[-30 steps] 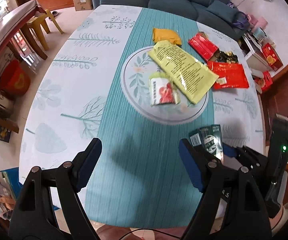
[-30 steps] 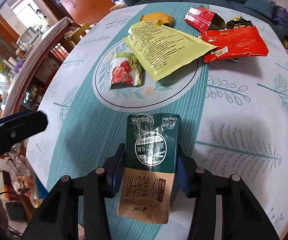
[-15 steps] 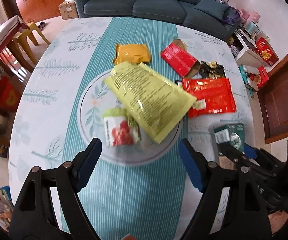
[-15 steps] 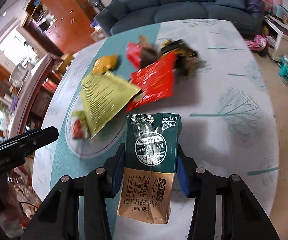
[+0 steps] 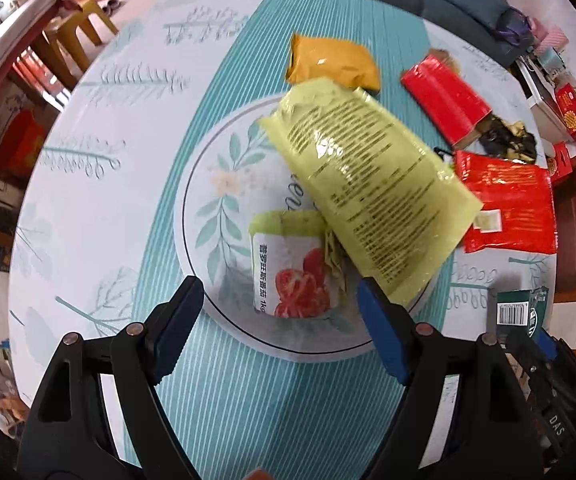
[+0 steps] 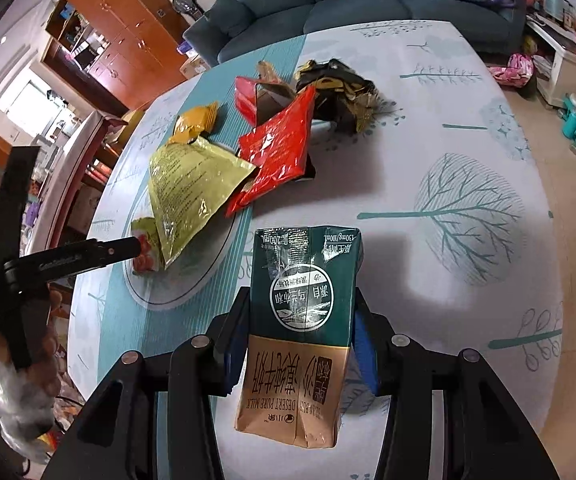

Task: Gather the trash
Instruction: 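Grasp the red-and-white snack cup with the left tool while the right tool holds the packet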

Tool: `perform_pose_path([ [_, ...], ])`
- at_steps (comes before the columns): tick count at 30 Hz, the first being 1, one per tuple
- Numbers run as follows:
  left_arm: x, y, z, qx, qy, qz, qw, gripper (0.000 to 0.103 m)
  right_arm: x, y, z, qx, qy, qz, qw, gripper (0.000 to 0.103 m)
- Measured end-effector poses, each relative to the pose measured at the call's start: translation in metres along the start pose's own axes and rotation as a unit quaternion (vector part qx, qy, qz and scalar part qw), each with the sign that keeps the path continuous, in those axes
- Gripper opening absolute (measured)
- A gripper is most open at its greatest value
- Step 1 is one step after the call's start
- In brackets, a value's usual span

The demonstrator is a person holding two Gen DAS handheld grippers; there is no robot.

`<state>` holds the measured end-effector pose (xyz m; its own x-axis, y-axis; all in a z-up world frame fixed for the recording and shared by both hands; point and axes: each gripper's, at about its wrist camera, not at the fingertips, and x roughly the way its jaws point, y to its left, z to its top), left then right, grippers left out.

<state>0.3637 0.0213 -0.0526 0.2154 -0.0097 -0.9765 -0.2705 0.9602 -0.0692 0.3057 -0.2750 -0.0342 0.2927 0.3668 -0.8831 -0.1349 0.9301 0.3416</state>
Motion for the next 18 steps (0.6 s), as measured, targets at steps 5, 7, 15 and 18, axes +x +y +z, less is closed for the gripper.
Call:
perform_pose_path([
  [5, 0.016, 0.006, 0.003, -0.02, 0.017, 0.006, 0.9996, 0.076, 0.006, 0.002, -0.002, -0.002, 0.006, 0.007, 1.0, 0.046],
  [7, 0.021, 0.009, 0.006, -0.033, 0.027, 0.001, 0.9991, 0.076, 0.006, 0.004, -0.001, -0.004, 0.007, 0.008, 1.0, 0.046],
  [15, 0.026, 0.01, 0.011, -0.031, 0.028, -0.01, 0.9991, 0.05, 0.012, 0.005, -0.006, -0.005, 0.014, 0.008, 1.0, 0.046],
  [18, 0.023, 0.009, 0.009, -0.026, 0.019, -0.026, 0.9992, 0.031, 0.012, 0.006, -0.009, -0.002, 0.014, 0.007, 1.0, 0.046],
])
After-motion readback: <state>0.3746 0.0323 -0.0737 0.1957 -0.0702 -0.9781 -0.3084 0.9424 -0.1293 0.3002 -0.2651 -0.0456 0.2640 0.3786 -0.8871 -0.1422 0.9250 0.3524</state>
